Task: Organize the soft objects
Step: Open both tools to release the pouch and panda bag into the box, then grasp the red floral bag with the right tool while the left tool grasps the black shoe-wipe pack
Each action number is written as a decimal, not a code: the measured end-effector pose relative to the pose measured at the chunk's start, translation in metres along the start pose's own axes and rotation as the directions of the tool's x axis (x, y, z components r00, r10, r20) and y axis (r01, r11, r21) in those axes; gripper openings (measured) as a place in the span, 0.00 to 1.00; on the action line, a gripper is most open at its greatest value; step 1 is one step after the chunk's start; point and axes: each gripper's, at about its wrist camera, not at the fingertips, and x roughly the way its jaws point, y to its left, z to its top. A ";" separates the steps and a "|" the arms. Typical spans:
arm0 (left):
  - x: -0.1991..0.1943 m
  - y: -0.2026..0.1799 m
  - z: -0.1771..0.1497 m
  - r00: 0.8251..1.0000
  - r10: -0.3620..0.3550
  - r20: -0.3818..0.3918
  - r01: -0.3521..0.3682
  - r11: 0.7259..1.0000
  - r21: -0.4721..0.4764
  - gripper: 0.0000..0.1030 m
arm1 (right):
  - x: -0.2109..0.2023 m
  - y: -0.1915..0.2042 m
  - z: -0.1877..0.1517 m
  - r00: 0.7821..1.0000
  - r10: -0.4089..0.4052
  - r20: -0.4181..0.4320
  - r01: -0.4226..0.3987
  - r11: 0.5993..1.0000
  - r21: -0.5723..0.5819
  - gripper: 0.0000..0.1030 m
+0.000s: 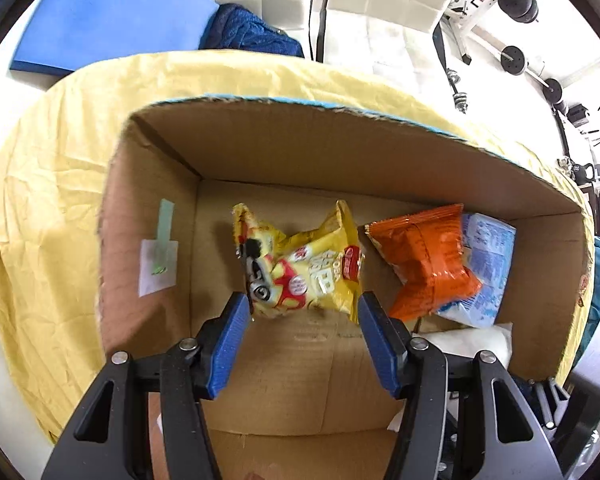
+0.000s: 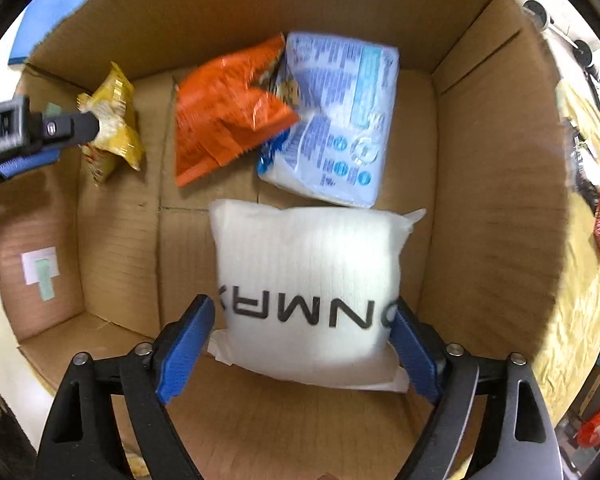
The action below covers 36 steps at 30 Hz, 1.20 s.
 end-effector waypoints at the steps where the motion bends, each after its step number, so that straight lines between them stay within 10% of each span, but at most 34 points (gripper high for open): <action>1: -0.004 -0.001 -0.002 1.000 0.003 0.008 -0.003 1.000 0.003 0.53 | -0.005 0.000 0.000 1.000 -0.002 0.010 0.002 1.000 0.001 0.88; 6: -0.019 -0.005 -0.020 0.999 -0.001 0.036 0.001 1.000 0.018 0.53 | -0.026 -0.001 -0.002 0.999 -0.012 0.038 0.011 1.000 0.013 0.91; 10: -0.038 -0.005 -0.038 0.997 0.003 0.079 -0.005 1.000 0.021 0.91 | -0.040 -0.005 -0.011 0.998 -0.016 0.066 0.015 1.000 0.018 1.00; 36: -0.157 -0.015 -0.169 0.952 0.009 0.305 -0.009 1.000 -0.001 0.91 | -0.183 -0.015 -0.132 0.946 0.038 0.321 -0.028 0.999 -0.035 1.00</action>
